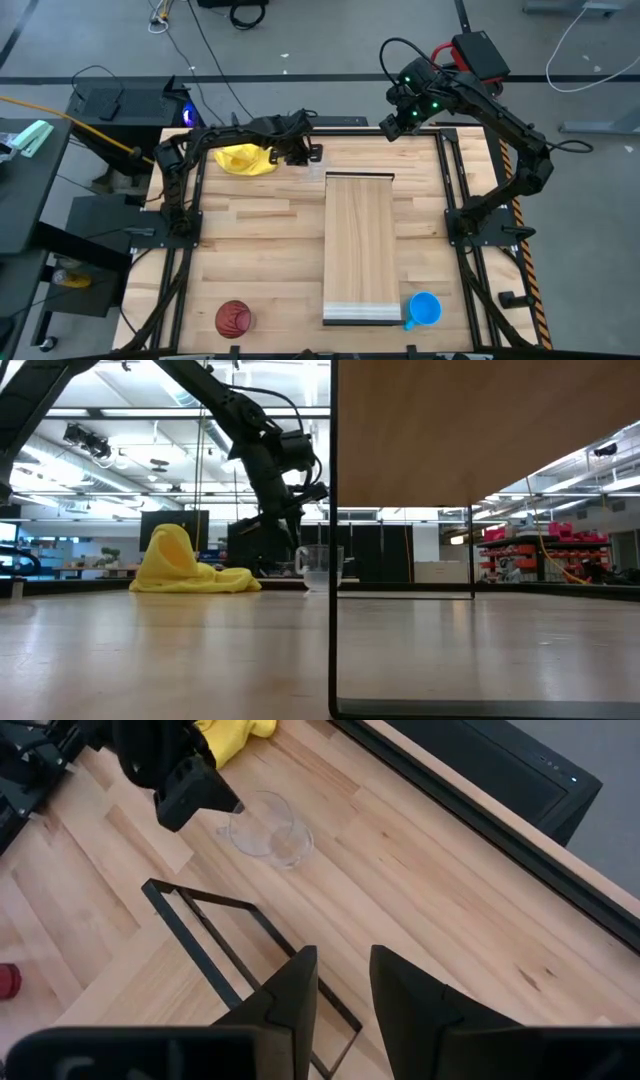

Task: Stack small to large cups/mugs on shelf
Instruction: Put the transparent mug on the shelf

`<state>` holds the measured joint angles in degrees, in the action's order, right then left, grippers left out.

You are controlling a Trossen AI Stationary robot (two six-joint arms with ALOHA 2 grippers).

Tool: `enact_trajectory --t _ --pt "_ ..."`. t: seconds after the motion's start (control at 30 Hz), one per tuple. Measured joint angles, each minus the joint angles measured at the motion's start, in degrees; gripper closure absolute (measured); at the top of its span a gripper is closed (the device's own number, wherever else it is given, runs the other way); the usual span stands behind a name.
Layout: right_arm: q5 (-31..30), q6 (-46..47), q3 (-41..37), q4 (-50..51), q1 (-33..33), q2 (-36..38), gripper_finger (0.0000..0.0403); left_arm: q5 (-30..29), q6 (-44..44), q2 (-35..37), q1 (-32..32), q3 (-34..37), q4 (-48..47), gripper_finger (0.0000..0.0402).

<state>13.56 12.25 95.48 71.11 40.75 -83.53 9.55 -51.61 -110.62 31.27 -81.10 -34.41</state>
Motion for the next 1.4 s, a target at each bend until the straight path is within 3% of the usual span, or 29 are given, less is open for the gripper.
enact_trajectory --t 0.53,0.87,1.17,1.4 --pt "0.65 0.03 -1.42 -1.49 0.02 -2.12 0.03 3.13 2.55 1.37 0.72 -0.02 0.39 0.0374" --pt "7.56 5.76 2.13 -5.21 -0.81 -10.7 0.0299 3.66 6.16 8.8 0.57 -0.04 -1.71 0.0377" --pt "7.74 11.36 12.68 -6.65 -4.7 -21.23 0.03 2.69 14.78 17.85 -1.03 -0.07 -3.46 0.0385" --pt "7.32 18.39 11.6 -9.18 -7.63 -22.91 0.0302 2.24 25.07 22.54 -1.9 -0.08 -7.43 0.0377"
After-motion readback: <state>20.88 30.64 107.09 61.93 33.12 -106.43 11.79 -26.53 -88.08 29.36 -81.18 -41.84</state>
